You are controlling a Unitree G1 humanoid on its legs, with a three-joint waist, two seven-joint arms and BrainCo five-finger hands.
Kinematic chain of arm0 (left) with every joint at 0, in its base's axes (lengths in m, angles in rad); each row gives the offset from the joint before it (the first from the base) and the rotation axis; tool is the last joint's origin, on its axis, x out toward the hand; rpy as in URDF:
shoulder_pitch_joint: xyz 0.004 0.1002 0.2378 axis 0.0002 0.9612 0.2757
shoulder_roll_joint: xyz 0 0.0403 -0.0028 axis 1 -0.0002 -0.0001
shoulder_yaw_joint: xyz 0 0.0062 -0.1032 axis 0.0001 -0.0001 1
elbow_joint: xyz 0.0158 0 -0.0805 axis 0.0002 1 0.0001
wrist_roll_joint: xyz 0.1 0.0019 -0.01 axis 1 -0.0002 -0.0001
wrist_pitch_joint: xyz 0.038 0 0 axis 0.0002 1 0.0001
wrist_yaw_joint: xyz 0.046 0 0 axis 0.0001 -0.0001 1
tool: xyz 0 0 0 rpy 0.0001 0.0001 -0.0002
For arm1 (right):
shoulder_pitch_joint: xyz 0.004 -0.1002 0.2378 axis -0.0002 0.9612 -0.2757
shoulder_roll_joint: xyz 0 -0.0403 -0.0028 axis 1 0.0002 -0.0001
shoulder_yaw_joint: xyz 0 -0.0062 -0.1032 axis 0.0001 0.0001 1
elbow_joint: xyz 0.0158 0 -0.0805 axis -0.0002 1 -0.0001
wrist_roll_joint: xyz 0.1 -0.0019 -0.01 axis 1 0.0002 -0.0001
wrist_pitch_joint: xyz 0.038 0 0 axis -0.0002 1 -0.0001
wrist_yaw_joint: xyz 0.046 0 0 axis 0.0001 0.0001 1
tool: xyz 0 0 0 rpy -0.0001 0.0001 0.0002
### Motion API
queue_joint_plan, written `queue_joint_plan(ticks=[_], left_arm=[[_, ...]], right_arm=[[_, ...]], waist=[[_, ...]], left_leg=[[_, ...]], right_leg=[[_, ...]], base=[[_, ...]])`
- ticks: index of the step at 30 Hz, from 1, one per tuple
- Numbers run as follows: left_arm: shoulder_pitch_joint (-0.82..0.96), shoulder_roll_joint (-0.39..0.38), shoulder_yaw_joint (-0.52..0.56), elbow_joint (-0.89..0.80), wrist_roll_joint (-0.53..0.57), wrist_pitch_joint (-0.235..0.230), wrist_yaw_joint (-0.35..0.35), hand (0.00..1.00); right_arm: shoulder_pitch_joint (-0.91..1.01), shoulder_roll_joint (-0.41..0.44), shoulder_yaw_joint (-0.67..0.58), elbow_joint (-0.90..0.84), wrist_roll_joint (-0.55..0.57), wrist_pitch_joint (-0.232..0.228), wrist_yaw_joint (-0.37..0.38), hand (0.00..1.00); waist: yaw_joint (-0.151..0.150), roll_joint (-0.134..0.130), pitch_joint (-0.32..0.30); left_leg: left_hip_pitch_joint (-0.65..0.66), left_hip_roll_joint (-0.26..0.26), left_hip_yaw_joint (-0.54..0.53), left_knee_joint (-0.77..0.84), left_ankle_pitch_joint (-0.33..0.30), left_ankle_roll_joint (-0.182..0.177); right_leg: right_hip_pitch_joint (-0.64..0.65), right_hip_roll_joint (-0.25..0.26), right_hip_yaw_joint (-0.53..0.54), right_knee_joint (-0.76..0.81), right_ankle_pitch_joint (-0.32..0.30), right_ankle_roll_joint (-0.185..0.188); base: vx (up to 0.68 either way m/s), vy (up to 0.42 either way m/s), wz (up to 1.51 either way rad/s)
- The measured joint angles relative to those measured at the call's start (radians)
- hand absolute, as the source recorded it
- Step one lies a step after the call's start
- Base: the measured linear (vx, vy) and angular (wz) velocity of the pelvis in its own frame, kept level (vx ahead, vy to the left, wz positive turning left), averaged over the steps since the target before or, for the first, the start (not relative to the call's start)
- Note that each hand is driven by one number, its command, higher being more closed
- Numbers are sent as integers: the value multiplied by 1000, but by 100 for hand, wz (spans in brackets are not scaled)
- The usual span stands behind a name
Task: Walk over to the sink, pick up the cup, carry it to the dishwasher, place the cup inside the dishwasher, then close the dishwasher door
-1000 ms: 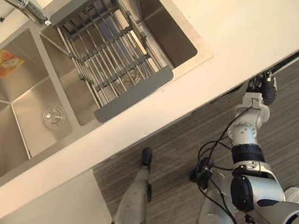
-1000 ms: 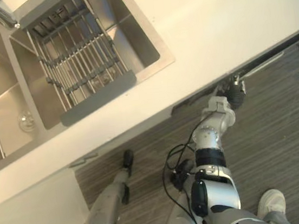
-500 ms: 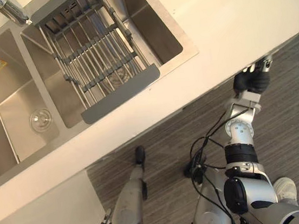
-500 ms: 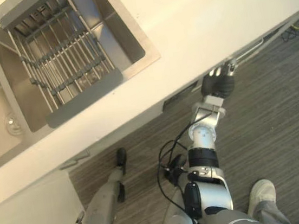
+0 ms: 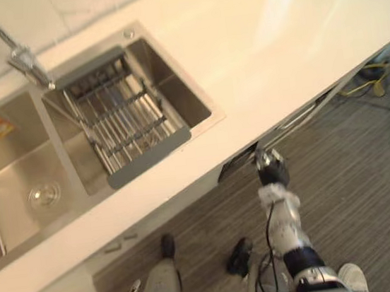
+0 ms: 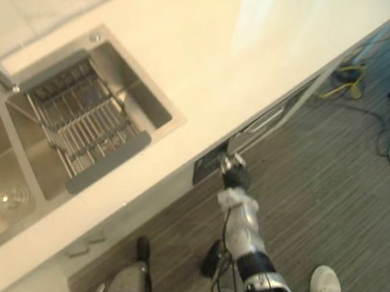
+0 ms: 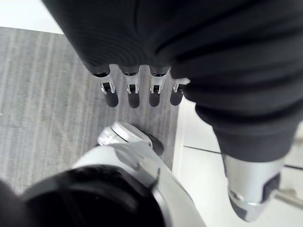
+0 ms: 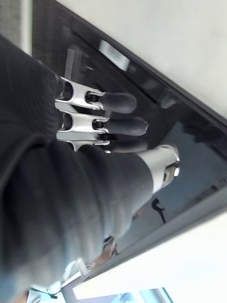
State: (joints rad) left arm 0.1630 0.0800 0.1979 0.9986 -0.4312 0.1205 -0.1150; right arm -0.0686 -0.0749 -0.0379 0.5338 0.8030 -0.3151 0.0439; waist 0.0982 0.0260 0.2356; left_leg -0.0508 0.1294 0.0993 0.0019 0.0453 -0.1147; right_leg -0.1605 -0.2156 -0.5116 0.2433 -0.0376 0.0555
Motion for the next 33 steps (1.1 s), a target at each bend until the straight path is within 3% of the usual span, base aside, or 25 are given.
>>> queue_joint_plan(ticks=[2, 4, 9, 11, 15, 22, 30, 33], left_arm=[[0, 8, -7, 1, -12, 7, 2, 0], [-4, 24, -16, 3, -54, 49, 18, 0], [-16, 68, -94, 48, -90, 87, 17, 0], [-22, 79, -130, 55, -97, 106, 17, 0], [-33, 92, -164, 68, -115, 135, 15, 0], [-34, 96, -170, 95, -158, 146, 16, 0], [-36, 86, -157, 113, -215, 144, 21, 0], [-36, 83, -154, 113, -222, 142, 23, 0]], right_arm=[[41, 3, -1, 37, -26, 18, -3, 0], [108, 2, -6, 129, -72, 59, -2, 0], [215, -10, -37, 303, -168, 114, 10, 0], [242, -11, -54, 381, -246, 149, 11, 0], [239, -9, -78, 399, -318, 175, 9, 0], [156, -19, -91, 486, -415, 347, -34, 0], [89, -37, -89, 557, -503, 422, -36, 0], [62, -44, -85, 589, -537, 456, -22, 0]], waist=[[-12, -8, -13], [-38, -25, -36], [-73, -42, -78], [-84, -39, -82], [-84, -40, -87], [-71, -41, -100], [-50, -30, -99], [-47, -25, -93]], left_leg=[[21, 6, 25, 12, -18, 4], [64, 13, 82, 31, -50, 7], [116, 6, 156, 53, -94, 11], [125, 0, 158, 51, -94, 13], [142, -1, 151, 49, -95, 13], [141, -7, 101, 48, -96, 8], [118, -30, -15, 47, -71, 23], [90, -42, -45, 45, -40, 32]], right_leg=[[27, 21, 21, -52, 26, 6], [84, 55, 67, -159, 85, 10], [173, 81, 117, -328, 184, 19], [179, 76, 117, -332, 186, 22], [198, 74, 110, -332, 183, 25], [234, 68, 61, -333, 175, 31], [292, 60, -41, -332, 165, 38], [322, 51, -124, -325, 142, 41]], base=[[56, 44, -63], [47, 53, -72], [37, 37, -49], [2, 12, -2], [-11, -2, 5], [-1, -4, 19], [26, -17, 44], [0, -21, 89]])
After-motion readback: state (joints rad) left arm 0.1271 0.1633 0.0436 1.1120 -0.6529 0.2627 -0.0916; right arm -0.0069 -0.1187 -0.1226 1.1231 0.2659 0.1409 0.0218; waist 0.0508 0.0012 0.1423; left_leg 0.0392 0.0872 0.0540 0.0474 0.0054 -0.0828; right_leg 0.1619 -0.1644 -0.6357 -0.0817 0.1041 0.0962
